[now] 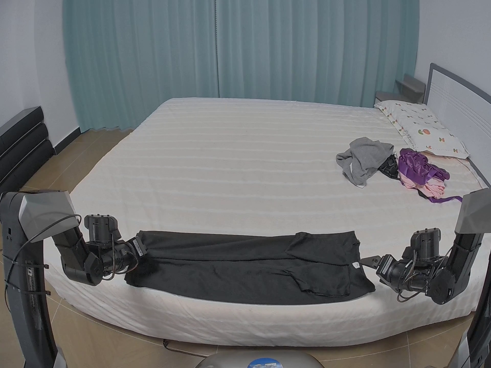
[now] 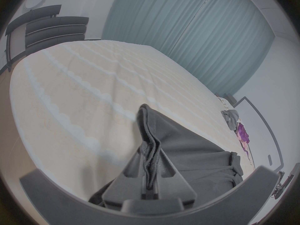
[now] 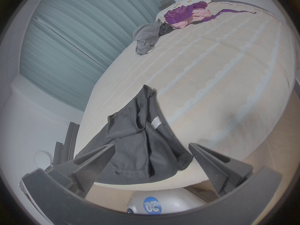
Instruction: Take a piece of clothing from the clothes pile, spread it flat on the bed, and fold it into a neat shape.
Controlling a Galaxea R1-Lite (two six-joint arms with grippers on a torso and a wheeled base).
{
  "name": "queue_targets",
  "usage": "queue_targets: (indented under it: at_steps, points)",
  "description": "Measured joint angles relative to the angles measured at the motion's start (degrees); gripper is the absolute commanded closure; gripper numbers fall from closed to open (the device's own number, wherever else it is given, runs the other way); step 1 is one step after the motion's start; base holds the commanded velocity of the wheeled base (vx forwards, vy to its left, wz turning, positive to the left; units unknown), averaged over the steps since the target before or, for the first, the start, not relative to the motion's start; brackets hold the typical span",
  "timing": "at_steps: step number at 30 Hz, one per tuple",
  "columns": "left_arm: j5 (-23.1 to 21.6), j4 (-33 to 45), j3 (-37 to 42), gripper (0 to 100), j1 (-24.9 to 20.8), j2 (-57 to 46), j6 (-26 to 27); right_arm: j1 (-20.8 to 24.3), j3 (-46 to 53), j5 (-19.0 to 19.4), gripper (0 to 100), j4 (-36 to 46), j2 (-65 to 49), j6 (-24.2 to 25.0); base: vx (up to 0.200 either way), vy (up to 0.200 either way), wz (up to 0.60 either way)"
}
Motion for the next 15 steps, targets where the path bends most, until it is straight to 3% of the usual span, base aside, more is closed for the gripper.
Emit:
queue_targets:
  at_steps: [10,15]
  points:
    - [0.1,0.0,1.4,100,-2.3,-3.7,-2.3,-0.6,-0.6,0.0,0,-1.9,0.1,1.5,0.000,-0.200,0.00]
    - [2.5,0.0,2.0,100,-3.6,-5.4,-2.7,-0.6,-0.8,0.0,0,-1.9,0.3,1.6,0.000,-0.200,0.00]
